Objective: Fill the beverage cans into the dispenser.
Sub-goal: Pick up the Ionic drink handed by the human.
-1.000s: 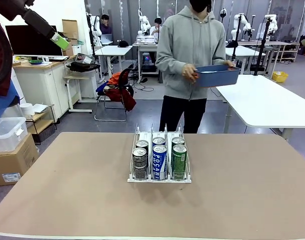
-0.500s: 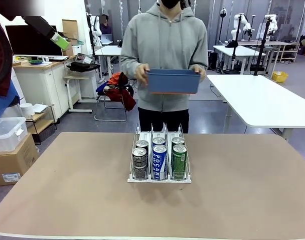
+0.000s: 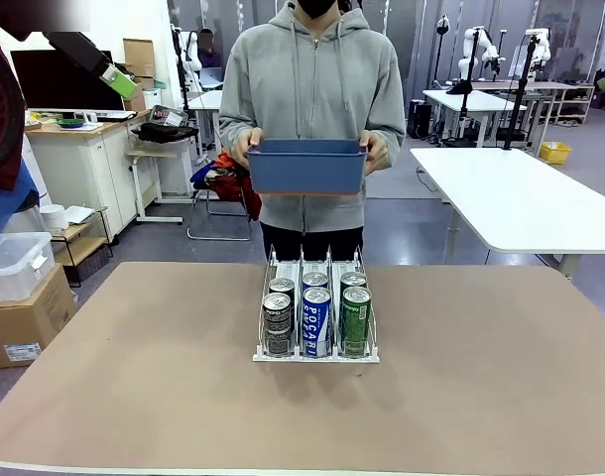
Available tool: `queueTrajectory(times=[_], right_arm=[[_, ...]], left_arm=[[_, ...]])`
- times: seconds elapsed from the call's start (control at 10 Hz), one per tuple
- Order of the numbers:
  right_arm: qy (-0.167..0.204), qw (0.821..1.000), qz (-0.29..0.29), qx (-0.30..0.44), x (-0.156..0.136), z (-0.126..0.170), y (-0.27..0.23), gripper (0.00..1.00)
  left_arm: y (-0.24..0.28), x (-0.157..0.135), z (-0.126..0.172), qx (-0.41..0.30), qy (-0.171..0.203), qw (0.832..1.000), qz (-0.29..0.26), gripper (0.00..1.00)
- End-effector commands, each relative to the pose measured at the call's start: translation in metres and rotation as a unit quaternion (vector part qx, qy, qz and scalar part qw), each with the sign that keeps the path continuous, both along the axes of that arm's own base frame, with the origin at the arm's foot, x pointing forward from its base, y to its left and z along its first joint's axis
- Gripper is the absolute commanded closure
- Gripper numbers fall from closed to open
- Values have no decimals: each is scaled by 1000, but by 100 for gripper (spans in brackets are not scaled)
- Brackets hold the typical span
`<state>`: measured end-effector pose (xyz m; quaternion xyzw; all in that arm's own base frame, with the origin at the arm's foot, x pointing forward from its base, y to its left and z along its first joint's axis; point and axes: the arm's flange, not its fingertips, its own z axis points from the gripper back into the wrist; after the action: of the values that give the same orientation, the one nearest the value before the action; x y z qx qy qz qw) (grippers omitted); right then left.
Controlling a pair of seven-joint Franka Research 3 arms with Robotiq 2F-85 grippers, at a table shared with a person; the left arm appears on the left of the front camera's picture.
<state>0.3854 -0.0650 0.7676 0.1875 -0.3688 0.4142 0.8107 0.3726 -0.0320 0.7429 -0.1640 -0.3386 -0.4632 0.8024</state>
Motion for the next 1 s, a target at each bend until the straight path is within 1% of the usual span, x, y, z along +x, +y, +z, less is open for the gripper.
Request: queueTrajectory(times=[0.0,0.9], right_arm=[[-1,1000,1,0,0,-1,2,0],[-1,1000,1,0,0,-1,2,0]], left_arm=[[1,0,0,1,-2,1000,-3,0],[1,0,0,1,-2,1000,-3,0]])
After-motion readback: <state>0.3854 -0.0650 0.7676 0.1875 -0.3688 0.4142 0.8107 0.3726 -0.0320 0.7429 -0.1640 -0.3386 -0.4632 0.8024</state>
